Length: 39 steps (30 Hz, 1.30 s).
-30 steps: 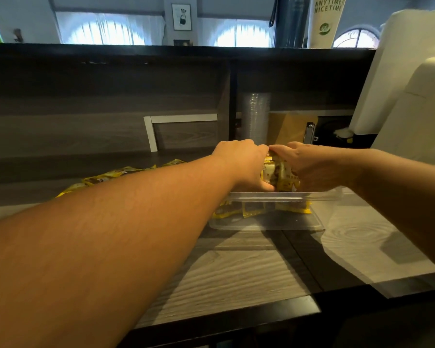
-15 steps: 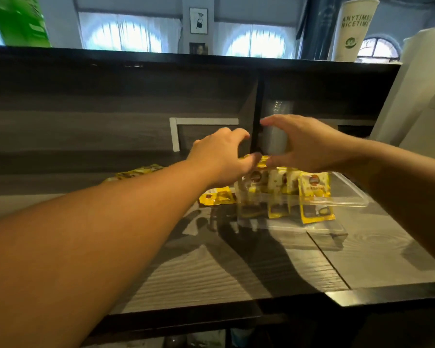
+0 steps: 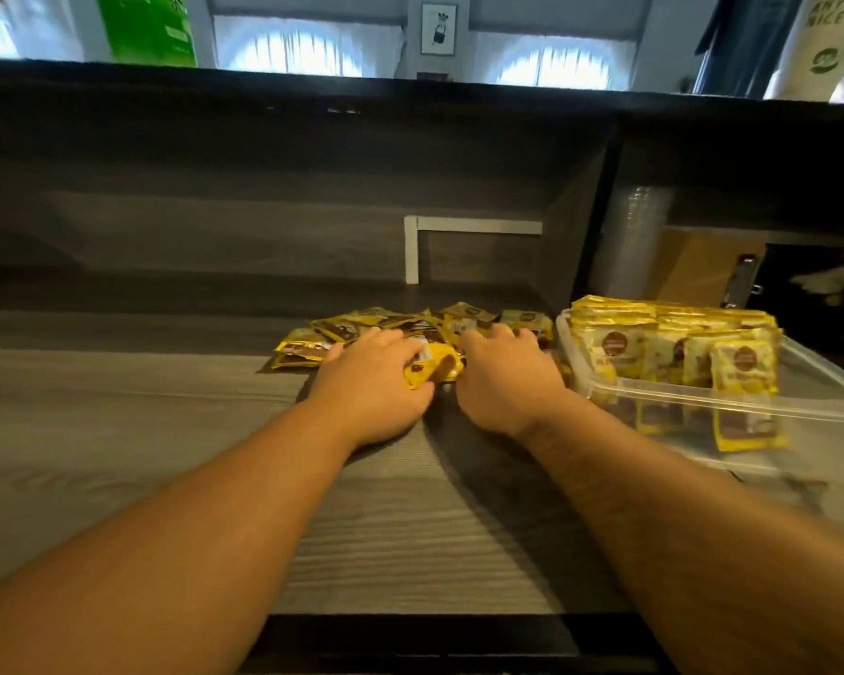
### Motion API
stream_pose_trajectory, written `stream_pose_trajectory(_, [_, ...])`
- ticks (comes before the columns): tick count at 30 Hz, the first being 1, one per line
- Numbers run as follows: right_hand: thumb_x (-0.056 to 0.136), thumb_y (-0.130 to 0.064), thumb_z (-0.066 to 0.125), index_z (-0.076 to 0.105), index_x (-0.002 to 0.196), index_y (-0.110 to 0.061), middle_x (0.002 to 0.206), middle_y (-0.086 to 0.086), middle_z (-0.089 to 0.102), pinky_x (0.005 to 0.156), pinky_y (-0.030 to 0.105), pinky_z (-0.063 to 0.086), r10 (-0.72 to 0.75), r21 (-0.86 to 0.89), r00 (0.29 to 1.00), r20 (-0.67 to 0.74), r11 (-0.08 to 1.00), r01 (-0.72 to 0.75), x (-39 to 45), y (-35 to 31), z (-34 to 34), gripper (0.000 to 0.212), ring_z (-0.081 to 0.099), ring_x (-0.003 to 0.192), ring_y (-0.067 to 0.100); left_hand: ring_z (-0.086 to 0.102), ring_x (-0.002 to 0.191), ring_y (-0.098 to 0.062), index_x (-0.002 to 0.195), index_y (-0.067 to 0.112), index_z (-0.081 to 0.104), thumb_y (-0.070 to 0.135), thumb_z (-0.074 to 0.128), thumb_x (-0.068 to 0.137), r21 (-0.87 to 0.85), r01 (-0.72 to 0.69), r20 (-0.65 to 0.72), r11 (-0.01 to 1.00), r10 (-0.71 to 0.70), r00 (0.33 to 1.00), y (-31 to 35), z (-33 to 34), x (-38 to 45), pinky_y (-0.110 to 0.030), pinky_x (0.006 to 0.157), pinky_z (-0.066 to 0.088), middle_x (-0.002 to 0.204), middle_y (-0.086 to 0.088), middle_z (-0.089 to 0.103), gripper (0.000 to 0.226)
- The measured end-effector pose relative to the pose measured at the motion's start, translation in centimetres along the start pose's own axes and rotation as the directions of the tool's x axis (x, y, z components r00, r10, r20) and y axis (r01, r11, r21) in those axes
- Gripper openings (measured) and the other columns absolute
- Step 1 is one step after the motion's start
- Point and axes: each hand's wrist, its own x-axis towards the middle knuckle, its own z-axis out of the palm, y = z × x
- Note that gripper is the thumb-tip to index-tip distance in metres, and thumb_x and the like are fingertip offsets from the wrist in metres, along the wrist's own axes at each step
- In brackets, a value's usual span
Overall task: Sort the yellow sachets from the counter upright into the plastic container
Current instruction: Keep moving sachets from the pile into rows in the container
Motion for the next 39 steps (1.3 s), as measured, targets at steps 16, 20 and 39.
stream_pose_trajectory(16, [0.096,-0.02,0.048,0.063,0.108,-0.024,0.099,-0.001,0.064,0.061,0.025,0.049,0.072,0.442,0.983,-0.167,0.897,0.009,-0.9,0.3,-1.6,0.02,0.062,0.084,0.014,0.047,0.122,-0.017,0.131,0.031,0.058,0.042,0.071,0.087,-0.08,-0.018,-0.029,0.997,0.016,0.999,0.4,-0.4,0.5,-0.032,0.095,0.044,0.13,0.004,0.054,0.046])
stream_pose_trajectory(20, [0.088,-0.017,0.064,0.057,0.108,-0.033,0.1,-0.012,0.057,0.069,0.029,0.057,0.131,0.712,0.967,-0.219,0.699,0.066,-1.3,0.4,-1.6,0.027,0.063,0.09,0.013,0.044,0.129,-0.021,0.133,0.032,0.058,0.046,0.069,0.088,-0.058,-0.018,-0.005,0.998,0.018,1.0,0.4,-0.6,0.4,-0.038,0.101,0.043,0.135,0.001,0.054,0.048])
stream_pose_trajectory(39, [0.089,0.0,0.063,0.051,0.123,-0.04,0.108,-0.015,0.057,0.067,0.02,0.059,0.19,0.906,0.928,-0.321,0.347,0.242,-1.9,0.3,-1.6,0.054,0.062,0.096,0.006,0.059,0.099,-0.027,0.131,0.019,0.053,0.048,0.05,0.098,0.288,-0.082,0.282,0.954,-0.003,0.959,3.4,-2.3,0.7,-0.04,0.084,0.054,0.109,-0.004,0.06,0.044])
